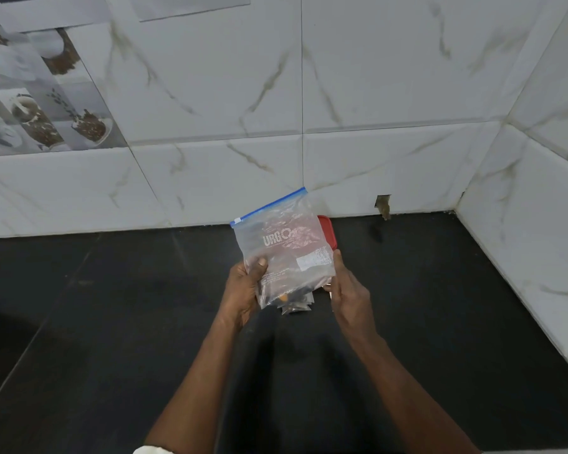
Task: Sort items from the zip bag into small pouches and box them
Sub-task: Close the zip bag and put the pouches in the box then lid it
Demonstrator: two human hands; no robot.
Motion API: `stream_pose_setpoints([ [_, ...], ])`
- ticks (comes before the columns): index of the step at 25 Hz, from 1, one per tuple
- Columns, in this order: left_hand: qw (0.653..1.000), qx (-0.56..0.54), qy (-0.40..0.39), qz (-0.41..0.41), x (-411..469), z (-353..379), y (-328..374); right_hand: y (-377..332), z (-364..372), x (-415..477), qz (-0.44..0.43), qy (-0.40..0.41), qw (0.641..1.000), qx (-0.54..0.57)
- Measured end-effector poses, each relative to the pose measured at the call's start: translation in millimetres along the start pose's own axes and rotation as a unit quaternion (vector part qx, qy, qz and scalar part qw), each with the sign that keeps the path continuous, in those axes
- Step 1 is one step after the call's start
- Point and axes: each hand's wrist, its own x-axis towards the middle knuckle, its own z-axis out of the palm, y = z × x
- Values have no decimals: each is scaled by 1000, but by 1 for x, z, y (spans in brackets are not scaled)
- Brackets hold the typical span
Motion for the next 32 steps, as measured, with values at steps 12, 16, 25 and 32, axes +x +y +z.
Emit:
stream_pose_setpoints([
  [12,989,23,-141,-44,-12,-14,-2,-15,-16,5,288,-41,866,407],
  [16,990,19,-133,-50,-9,-20,0,-4,-19,3,362,-48,803,471],
  [25,998,-33,-47,22,-2,-14,12,6,-19,7,355,-159,799,459],
  [32,998,-55,-25,29,5,-18,15,16,-24,0,395,-182,805,404],
])
